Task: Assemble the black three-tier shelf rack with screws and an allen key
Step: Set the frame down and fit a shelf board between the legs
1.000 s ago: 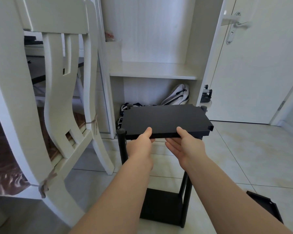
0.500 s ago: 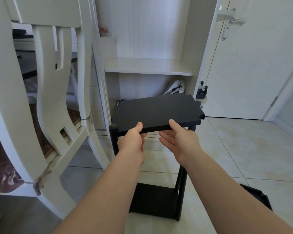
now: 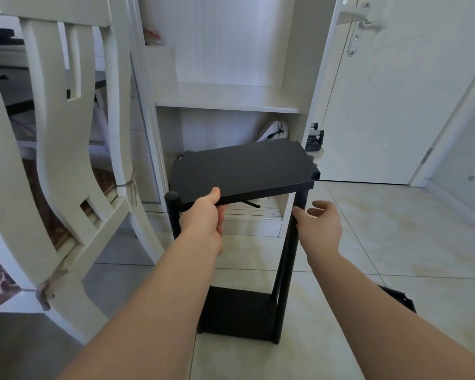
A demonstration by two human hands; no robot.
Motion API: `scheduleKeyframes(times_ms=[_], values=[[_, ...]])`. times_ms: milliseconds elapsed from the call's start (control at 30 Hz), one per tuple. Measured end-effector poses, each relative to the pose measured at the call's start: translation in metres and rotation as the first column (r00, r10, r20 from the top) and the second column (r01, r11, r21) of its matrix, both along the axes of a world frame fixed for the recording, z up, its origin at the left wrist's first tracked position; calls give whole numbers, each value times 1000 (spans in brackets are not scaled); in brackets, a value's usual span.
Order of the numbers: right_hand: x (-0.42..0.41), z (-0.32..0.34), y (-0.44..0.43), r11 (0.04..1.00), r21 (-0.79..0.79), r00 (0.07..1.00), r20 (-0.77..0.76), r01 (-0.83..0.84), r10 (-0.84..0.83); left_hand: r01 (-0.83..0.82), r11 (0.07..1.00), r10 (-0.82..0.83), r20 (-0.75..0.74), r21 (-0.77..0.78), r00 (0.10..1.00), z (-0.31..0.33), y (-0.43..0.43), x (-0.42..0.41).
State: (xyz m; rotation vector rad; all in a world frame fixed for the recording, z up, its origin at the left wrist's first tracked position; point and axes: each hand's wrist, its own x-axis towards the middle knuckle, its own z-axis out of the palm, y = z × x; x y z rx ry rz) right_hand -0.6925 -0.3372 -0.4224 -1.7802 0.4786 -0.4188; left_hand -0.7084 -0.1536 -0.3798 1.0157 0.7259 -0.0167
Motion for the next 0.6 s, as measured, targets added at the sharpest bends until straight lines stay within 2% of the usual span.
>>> scheduleKeyframes(times_ms=[233, 467, 600], values=[[14, -18, -4, 995, 16, 993, -68, -99, 100, 1, 1000, -1, -2, 12, 1000, 0, 3, -1], [18, -26, -12, 991, -53, 989, -94, -123, 117, -9, 1000, 9, -5, 5, 1000, -2, 4, -2], [18, -33, -24, 996, -48, 994, -82, -81, 77, -3, 1000, 3, -3, -12, 1000, -1, 3, 0]])
